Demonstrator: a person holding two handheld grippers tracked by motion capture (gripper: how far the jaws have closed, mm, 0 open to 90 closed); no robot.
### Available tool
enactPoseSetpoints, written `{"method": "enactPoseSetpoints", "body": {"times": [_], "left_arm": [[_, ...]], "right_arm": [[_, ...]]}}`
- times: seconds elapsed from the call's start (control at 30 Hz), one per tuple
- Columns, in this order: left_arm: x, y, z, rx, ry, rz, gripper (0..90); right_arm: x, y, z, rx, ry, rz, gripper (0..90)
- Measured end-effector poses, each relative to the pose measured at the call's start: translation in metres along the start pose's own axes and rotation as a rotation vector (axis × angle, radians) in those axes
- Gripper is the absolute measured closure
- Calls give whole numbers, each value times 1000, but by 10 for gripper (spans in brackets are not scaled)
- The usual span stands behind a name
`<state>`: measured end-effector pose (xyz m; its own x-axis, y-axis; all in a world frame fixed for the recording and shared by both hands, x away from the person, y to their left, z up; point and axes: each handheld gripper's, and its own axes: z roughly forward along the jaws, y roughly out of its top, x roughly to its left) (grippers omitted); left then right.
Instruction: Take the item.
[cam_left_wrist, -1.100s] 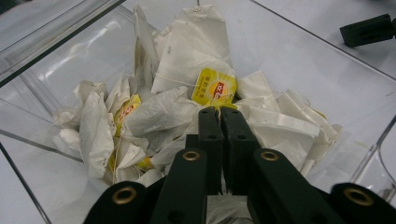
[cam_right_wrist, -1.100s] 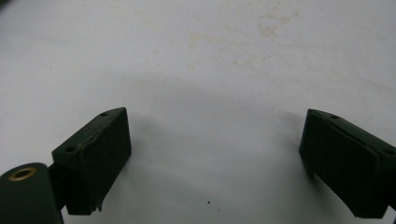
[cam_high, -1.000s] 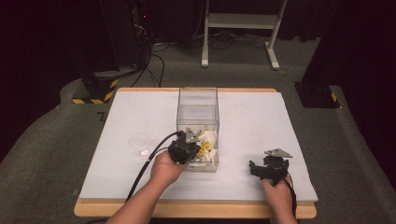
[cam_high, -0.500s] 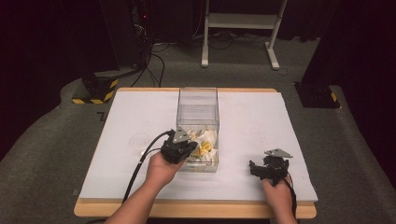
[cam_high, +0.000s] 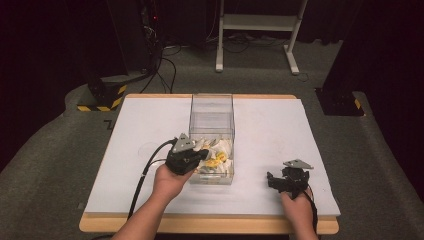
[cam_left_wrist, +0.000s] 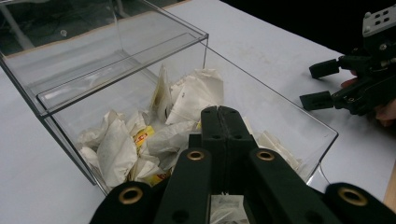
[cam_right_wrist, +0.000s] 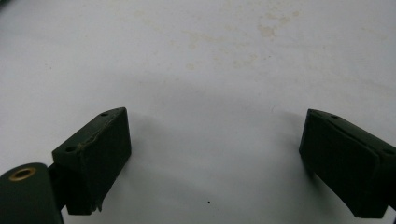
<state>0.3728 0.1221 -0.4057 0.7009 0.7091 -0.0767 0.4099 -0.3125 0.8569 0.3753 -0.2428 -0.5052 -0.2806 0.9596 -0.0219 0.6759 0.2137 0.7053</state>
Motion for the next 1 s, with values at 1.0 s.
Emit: {"method": "enactPoseSetpoints", "body": {"times": [1.0], "left_arm": [[8, -1, -16, -121, -48, -58, 899]], "right_arm": [[0, 0, 0, 0, 0, -2, 89]]}}
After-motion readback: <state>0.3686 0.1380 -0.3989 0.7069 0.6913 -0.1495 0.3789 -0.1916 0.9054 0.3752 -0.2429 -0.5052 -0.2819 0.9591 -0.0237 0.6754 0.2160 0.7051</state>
